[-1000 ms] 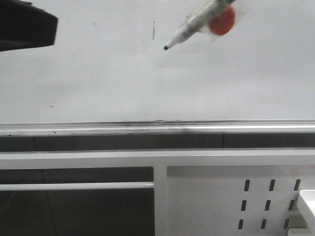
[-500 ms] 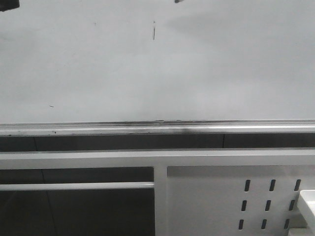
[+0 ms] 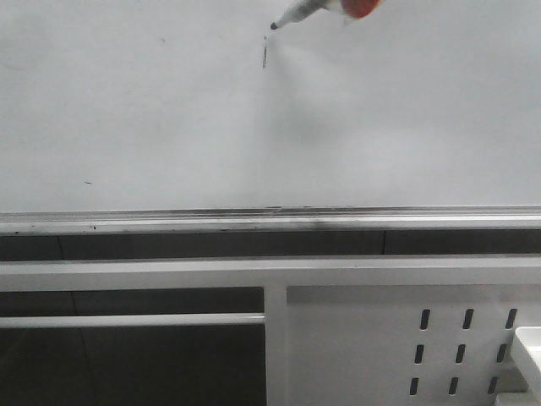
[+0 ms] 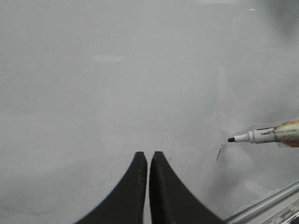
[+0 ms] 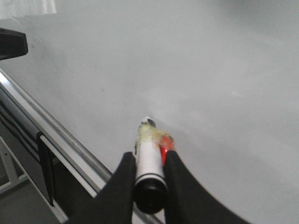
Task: Write number 1 on whiteboard
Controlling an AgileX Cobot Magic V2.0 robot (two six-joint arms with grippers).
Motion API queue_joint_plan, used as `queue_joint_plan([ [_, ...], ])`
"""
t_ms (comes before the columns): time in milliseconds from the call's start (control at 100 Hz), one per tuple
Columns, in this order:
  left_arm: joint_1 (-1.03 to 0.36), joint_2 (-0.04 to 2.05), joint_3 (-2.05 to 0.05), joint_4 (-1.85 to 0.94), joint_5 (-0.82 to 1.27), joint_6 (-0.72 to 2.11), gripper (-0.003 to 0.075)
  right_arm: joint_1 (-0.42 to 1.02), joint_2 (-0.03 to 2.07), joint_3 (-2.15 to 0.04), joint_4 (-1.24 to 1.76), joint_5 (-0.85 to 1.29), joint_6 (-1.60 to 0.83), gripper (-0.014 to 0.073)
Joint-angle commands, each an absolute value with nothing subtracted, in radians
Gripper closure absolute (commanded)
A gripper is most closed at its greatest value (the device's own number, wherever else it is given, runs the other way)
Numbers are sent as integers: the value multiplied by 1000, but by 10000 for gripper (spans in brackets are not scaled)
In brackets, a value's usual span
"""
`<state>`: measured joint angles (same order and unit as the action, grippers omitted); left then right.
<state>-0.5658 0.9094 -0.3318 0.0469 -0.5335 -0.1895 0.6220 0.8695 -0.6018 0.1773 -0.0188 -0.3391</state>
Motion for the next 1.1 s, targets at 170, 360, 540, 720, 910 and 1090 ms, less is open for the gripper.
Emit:
queue_joint_plan([
  [170,-564,905,-360,33,-615,-192,740,617,893,-633,172,-133,-347,663],
  [360,-564,905,-360,33,-615,-192,740,611,959,-629,172,-82,-347,663],
  [540,-564,905,-360,33,-615,-192,740,611,1030,-629,172,-80,-347,664],
  [720,-564,905,-360,33,-613,-190,740,611,1088,-629,172,-91,-347,664],
  [910,-564,905,-360,35,-601,-190,740,650,1061,-631,181,-35,-347,664],
  [1090,-592,903,-360,352,-603,-194,739,726,990,-663,194,206,-347,664],
])
